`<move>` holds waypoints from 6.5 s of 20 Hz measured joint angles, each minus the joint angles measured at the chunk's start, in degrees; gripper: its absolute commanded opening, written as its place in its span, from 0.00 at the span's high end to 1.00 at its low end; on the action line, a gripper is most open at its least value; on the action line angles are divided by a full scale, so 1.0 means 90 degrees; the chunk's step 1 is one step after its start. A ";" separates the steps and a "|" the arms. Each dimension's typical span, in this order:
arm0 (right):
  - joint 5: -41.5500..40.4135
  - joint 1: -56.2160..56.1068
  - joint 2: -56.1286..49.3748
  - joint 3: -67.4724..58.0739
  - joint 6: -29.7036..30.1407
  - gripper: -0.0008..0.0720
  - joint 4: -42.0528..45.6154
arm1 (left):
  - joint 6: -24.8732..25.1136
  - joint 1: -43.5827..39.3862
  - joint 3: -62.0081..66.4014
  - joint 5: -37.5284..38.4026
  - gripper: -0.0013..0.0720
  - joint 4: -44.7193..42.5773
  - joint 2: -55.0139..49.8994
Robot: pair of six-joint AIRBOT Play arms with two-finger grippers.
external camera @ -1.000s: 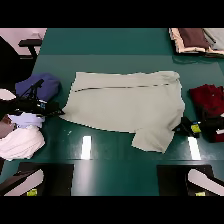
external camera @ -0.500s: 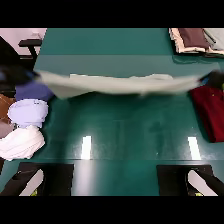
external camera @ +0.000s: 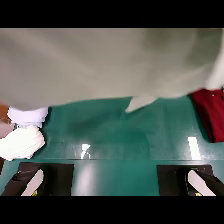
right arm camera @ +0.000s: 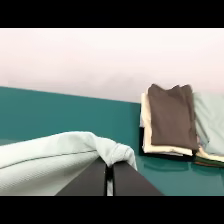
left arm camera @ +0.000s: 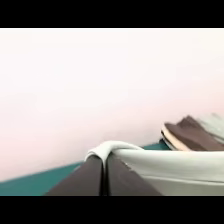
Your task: Fold the shirts.
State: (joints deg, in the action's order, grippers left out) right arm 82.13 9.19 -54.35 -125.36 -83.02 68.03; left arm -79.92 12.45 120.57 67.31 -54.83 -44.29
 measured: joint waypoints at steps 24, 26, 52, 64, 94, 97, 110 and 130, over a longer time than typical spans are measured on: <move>0.0459 -0.0702 -0.5561 0.0923 -0.0306 0.97 0.0114 | 0.0204 -0.1163 -0.2786 -0.0406 0.95 -0.0865 -0.5600; 0.0308 -0.0699 -0.5370 0.1285 -0.0160 0.97 0.0187 | 0.0228 -0.1185 -0.2623 -0.0143 0.95 -0.0971 -0.5676; -0.0066 -0.0066 -0.1137 0.5996 0.0274 0.42 0.0070 | -0.0073 -0.0755 -0.7961 0.0933 0.28 -0.1996 -0.2829; 0.0287 0.0029 -0.0928 0.6098 0.0284 0.42 0.0209 | -0.0019 -0.0746 -0.9347 0.0304 0.95 -0.1001 -0.2494; 0.1044 -0.0238 0.0517 0.9700 -0.0007 0.97 0.1071 | 0.0024 -0.0743 -0.9046 0.1834 0.95 -0.0996 0.0114; 0.1304 -0.0287 0.1003 0.9192 -0.0092 0.97 0.1282 | -0.0143 -0.0743 -0.9046 0.2093 0.95 -0.0945 0.0440; 0.0396 -0.1231 -0.3560 0.4580 -0.0100 0.96 0.1243 | 0.0090 -0.0746 -0.6948 -0.0024 0.95 -0.1156 -0.3009; 0.0413 0.0787 -0.4925 0.4583 0.0935 0.16 -0.0920 | 0.0134 -0.1231 -0.4804 0.0629 0.95 -0.0814 -0.4243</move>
State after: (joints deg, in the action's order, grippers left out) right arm 85.84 16.27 -98.67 -84.12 -74.61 59.75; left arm -78.72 1.37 77.34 72.97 -62.15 -82.48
